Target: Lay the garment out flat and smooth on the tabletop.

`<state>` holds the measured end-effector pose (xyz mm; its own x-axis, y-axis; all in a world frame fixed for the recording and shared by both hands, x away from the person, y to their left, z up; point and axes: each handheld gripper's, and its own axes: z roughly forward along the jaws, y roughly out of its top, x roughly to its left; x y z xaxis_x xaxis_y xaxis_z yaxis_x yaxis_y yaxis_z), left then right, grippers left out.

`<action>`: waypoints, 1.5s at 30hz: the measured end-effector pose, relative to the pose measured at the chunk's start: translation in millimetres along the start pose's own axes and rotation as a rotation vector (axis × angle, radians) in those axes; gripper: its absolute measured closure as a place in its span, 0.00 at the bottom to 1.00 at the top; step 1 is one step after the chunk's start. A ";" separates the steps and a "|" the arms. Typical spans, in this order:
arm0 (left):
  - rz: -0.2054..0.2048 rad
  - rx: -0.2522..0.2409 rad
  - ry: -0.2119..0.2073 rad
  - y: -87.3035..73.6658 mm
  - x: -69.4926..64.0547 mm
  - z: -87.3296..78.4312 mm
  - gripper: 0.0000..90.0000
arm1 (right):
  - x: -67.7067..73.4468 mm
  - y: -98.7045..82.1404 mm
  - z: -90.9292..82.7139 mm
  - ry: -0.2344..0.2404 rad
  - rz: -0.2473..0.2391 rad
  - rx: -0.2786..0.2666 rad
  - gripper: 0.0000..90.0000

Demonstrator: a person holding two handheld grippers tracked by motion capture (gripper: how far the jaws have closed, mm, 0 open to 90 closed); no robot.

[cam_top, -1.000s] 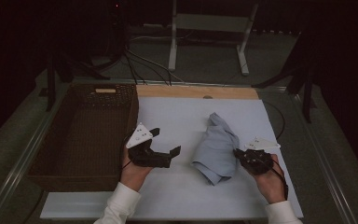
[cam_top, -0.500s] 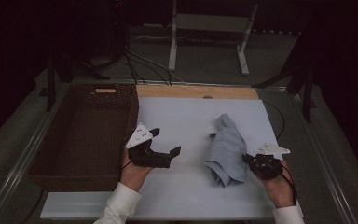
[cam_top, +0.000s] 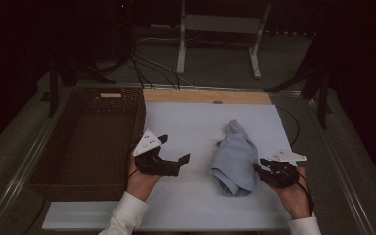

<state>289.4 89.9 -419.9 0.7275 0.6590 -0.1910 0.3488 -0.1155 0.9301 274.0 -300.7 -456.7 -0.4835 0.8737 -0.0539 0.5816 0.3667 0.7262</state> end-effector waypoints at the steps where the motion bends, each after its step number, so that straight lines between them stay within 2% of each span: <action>1: 0.000 0.000 0.000 -0.1 0.0 0.1 0.00 | 0.3 1.1 -1.2 0.007 0.004 -0.006 0.53; 6: 0.000 0.004 0.000 -1.0 0.1 1.2 0.00 | 5.6 9.2 -5.0 0.036 0.005 -0.030 0.32; 12: -0.003 0.000 0.000 -0.9 -0.1 1.0 0.00 | 17.5 23.6 -5.2 0.048 -0.017 -0.059 0.21; 18: -0.002 -0.001 -0.001 -0.8 0.0 0.9 0.00 | 31.2 37.4 -3.5 0.074 -0.038 -0.090 0.18; 29: -0.004 -0.002 -0.002 -0.6 0.0 0.5 0.00 | 55.9 63.7 9.3 0.122 -0.069 -0.112 0.18; 39: -0.004 -0.003 -0.004 -0.5 0.0 0.5 0.00 | 74.4 81.0 28.5 0.155 -0.097 -0.097 0.18; 45: -0.004 -0.003 -0.005 -0.5 0.1 0.5 0.00 | 81.3 87.8 43.2 0.144 -0.123 -0.074 0.18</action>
<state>289.6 89.6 -420.5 0.7293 0.6555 -0.1962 0.3497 -0.1106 0.9303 314.0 -183.7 -427.0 -0.6398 0.7669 -0.0505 0.4652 0.4387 0.7688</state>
